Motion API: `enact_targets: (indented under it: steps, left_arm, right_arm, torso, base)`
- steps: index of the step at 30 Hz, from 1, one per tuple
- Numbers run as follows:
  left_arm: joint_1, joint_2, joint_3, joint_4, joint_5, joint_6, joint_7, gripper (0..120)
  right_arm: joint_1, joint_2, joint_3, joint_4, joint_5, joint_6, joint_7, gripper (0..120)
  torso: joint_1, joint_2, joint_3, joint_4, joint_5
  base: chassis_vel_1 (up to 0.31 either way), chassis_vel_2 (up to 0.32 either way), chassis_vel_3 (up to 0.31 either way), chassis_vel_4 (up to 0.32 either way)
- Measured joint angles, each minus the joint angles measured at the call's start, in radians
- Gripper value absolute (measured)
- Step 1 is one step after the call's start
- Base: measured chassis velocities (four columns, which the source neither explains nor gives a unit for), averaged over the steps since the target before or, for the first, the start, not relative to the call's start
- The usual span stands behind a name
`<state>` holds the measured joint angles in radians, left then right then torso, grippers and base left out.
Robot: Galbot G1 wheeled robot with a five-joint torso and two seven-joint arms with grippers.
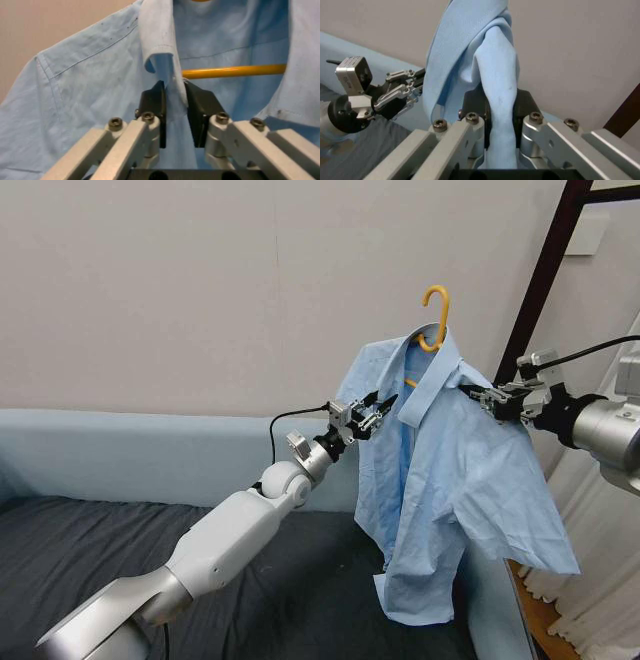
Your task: Pick up the clothes from the sofa and hang them on the clothes hanger.
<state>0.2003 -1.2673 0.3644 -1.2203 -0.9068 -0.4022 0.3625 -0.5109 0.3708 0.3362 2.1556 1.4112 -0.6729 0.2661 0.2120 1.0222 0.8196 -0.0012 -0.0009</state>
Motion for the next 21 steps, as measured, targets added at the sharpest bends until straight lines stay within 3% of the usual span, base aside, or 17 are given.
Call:
enact_targets:
  steps: [4, 12, 21]
  left_arm:
    - [0.002, 0.0, -0.005, -0.007, -0.009, -0.006, 0.006, 0]
    - [-0.007, 0.007, -0.007, -0.047, -0.014, -0.018, 0.011, 0]
    - [-0.011, -0.009, 0.025, -0.05, 0.08, -0.02, 0.007, 0]
  right_arm:
    - [0.0, 0.0, -0.001, -0.006, -0.006, 0.0, -0.001, 8]
    - [-0.008, 0.002, -0.006, -0.005, -0.017, 0.0, 0.018, 8]
    - [-0.004, 0.006, -0.003, 0.007, 0.089, 0.021, 0.074, 8]
  torso:
    - [0.0, 0.0, 0.0, -0.0001, 0.0]
    - [0.0, 0.0, 0.0, 0.0, 0.0]
    - [0.0, 0.0, 0.0, -0.0002, 0.0001]
  base:
    - [0.0, 0.0, 0.0, 0.0]
    - [0.0, 0.0, 0.0, 0.0]
    - [0.0, 0.0, 0.0, 0.0]
